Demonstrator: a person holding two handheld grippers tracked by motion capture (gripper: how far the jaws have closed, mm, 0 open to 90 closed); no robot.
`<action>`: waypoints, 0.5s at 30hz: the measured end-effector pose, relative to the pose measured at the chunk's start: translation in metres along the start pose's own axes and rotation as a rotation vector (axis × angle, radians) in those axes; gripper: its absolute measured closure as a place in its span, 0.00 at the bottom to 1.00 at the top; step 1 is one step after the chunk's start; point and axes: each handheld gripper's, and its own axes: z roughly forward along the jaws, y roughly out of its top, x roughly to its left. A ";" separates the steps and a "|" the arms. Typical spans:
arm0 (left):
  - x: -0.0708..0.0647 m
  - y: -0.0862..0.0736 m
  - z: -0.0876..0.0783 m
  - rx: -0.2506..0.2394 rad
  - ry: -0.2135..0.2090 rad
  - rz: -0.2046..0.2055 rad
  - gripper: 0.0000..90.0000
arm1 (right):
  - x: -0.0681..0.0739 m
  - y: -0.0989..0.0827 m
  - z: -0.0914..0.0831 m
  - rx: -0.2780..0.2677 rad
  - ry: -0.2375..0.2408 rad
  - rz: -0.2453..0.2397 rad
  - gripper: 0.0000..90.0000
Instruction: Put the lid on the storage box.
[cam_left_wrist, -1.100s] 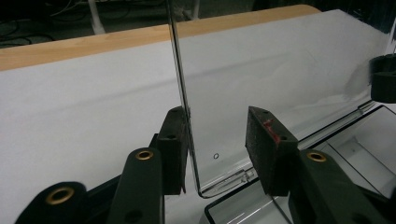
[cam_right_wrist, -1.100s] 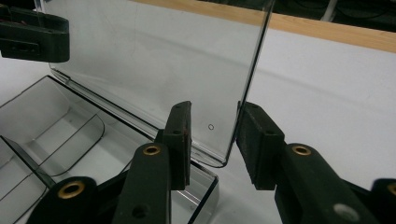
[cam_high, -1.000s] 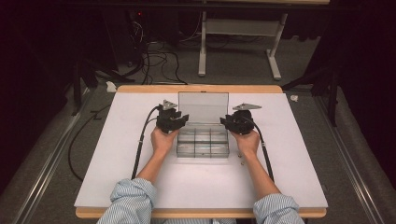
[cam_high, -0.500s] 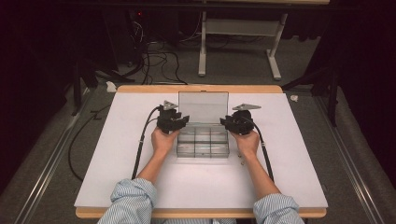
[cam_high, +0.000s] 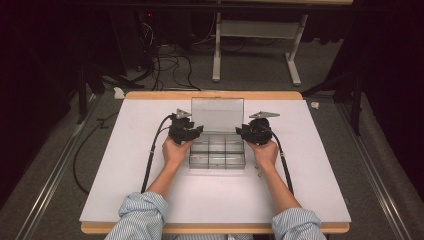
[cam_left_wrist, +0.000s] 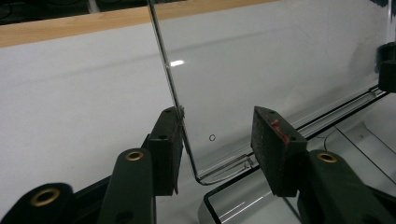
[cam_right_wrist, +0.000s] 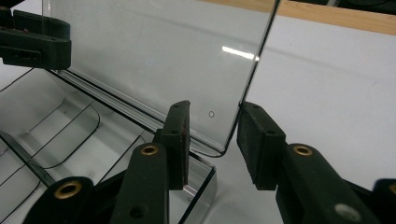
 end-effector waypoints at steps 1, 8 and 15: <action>0.000 0.000 0.000 0.000 0.000 0.000 0.60 | 0.000 0.000 0.000 0.000 0.000 -0.001 0.72; 0.000 0.000 0.000 0.001 0.001 -0.007 0.59 | -0.001 0.000 0.000 0.003 0.000 0.000 0.72; 0.003 -0.001 0.002 0.003 -0.006 -0.036 0.58 | -0.002 -0.001 -0.001 0.014 0.005 0.009 0.69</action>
